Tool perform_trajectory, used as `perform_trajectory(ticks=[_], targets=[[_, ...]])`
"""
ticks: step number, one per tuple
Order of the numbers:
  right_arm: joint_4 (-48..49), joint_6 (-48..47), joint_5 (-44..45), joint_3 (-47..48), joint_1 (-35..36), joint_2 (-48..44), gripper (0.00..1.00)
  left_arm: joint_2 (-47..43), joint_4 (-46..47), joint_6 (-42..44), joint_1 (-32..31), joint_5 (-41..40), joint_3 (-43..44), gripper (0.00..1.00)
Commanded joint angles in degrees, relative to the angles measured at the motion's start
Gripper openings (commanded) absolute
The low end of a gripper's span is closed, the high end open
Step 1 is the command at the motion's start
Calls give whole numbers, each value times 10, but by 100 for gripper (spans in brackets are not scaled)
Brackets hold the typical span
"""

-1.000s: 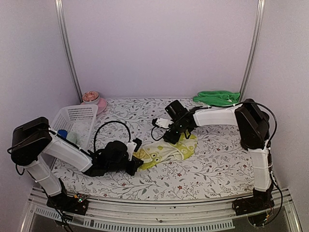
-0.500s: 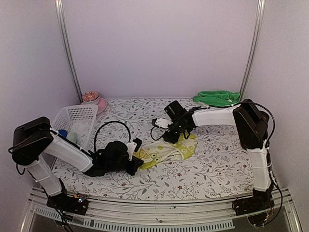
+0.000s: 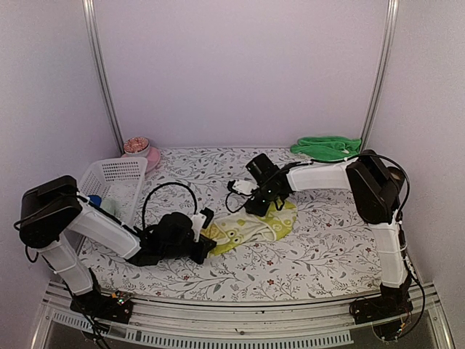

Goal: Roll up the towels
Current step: Flatten out the towel at the center of the board.

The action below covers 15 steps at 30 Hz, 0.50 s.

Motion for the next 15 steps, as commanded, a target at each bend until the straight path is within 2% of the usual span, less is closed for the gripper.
perform_trajectory(ticks=[1,3,8,15], targets=[[-11,1,-10,16,1,16,40,12,19,-5,-6,5,-3,2],[-11,0,-9,19,1,17,33,15,22,-6,-6,5,-3,2],[-12,-1,-12,20,1,15,5,23,28,-8,-6,8,-3,2],[-12,-1,-13,22,1,-10,2,22,24,-16,-5,-10,1,2]])
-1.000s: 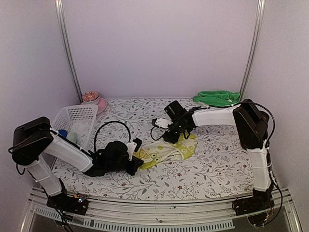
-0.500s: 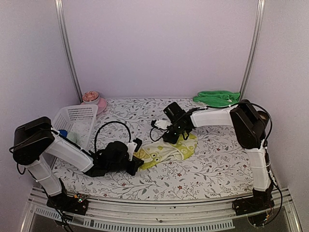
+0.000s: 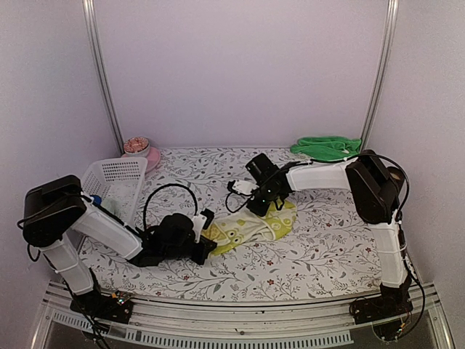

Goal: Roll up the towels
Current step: Flatten out the towel at the center of the board.

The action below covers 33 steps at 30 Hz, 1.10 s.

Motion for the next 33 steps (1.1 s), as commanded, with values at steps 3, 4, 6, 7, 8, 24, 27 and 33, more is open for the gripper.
perform_trajectory(ticks=[3,4,6,7,8,24,27,33], targets=[[-3,-3,-7,16,0,-50,2,-11,-7,-22,2,-43,3,2],[-3,-7,-6,14,0,-64,2,-26,-11,-25,6,-53,2,2],[-3,-14,-9,13,-5,-93,2,-58,-19,-26,18,-73,0,2],[-4,-15,-16,11,-10,-110,2,-78,-25,-25,24,-84,-2,1],[-4,-15,-24,9,-17,-127,2,-97,-28,-21,33,-95,-3,1],[-99,-132,-237,-268,-135,-446,2,-172,-36,20,39,19,-56,6],[-93,-132,-206,-338,-136,-473,2,-138,-36,13,20,37,-50,8],[-69,-116,-118,-415,-136,-486,2,-81,-50,-1,-6,48,-21,11]])
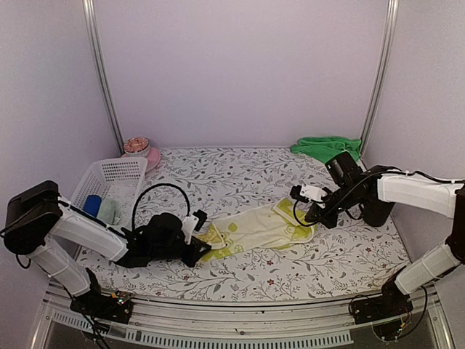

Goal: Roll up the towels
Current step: Flatten out the towel at the center of the board.

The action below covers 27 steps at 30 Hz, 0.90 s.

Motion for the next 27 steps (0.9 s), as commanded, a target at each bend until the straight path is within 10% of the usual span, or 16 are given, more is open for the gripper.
perform_trajectory(ticks=[1,4,6,11,27], targets=[[11,2,74,-31,-1,-24,2,25,-6,-10,-15,21,29,11],[-6,-6,121,-45,0,-27,8,31,-6,-11,-19,21,36,11],[-21,-18,156,-46,-1,-22,36,33,-9,-11,-19,20,42,11],[-15,-22,169,29,-1,-6,65,40,-31,-3,-19,16,59,17],[87,165,255,201,31,228,75,-19,-101,3,-39,-83,97,82]])
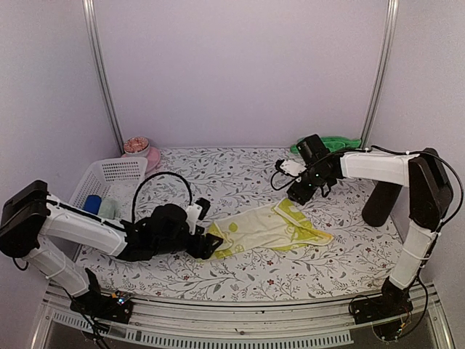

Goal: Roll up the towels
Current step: Flatten out the towel at the center of the board.

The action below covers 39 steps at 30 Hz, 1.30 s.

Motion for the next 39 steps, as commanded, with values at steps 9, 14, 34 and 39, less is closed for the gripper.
perform_trajectory(ticks=[9,14,34,39], targets=[[103,35,44,-30,74,29,64,115,-42,47,-43,-24,123,82],[104,37,51,-34,75,44,63,154,-71,57,-48,-24,160,74],[106,38,46,-43,75,39,62,178,-154,107,-88,-64,210,42],[106,38,45,-44,75,42,62,194,-172,114,-88,-74,223,36]])
